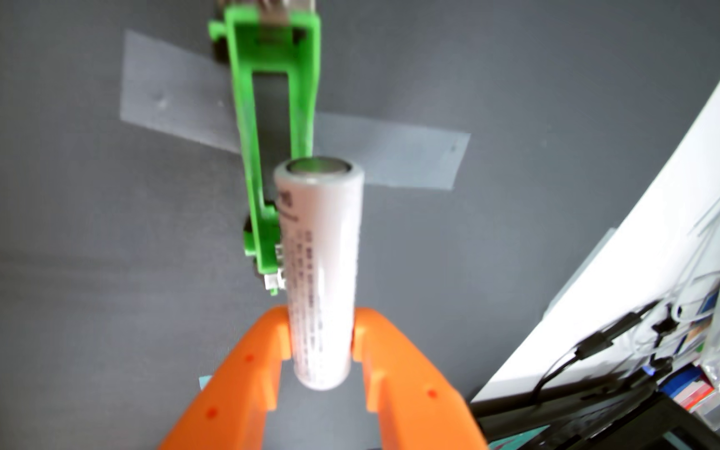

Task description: Insert Battery

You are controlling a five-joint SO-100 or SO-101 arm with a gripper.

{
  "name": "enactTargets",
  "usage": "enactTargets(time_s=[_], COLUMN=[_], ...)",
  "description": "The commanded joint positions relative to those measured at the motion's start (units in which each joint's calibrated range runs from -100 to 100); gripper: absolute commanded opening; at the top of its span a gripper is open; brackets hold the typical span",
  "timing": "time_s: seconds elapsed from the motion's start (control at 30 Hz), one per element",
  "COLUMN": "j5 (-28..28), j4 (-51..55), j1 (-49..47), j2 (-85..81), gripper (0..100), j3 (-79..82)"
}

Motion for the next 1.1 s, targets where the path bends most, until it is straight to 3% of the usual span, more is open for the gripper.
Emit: enactTargets(time_s=[0.0, 1.07], j5=[-1.5, -3.8], j4=[-0.1, -0.4], j1=[-1.2, -4.1], j2=[-0.5, 0.3], gripper=[1, 1], j3=[-0.2, 1.6])
